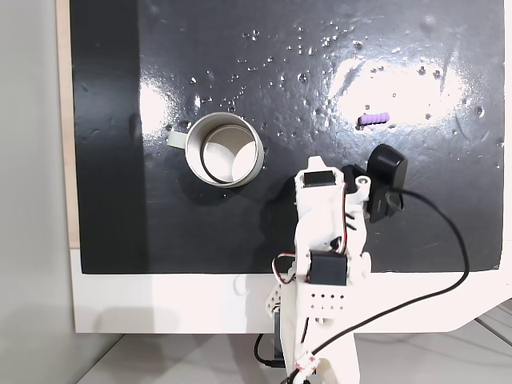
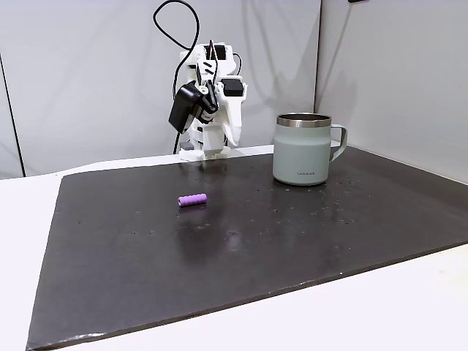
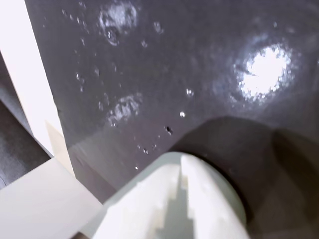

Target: Grasp a pengrip and put it in the cup.

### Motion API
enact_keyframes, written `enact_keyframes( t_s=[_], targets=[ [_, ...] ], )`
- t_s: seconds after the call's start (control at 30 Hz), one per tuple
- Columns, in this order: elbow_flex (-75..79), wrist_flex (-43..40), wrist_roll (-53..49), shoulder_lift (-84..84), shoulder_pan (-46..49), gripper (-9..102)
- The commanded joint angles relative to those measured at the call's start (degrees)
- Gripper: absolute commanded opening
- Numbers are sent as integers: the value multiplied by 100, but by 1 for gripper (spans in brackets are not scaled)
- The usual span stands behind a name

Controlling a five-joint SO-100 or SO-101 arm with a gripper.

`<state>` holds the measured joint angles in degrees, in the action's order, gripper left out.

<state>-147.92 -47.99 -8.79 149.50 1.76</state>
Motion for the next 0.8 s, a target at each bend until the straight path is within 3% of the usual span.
enact_keyframes(
  t_s=[0.0, 0.53, 0.77],
  targets=[
    [747, 369, -185, -809, 281, 0],
    [2646, 554, -1107, -3938, 1433, 4],
    [3524, 545, -1380, -4667, 1881, 16]
  ],
)
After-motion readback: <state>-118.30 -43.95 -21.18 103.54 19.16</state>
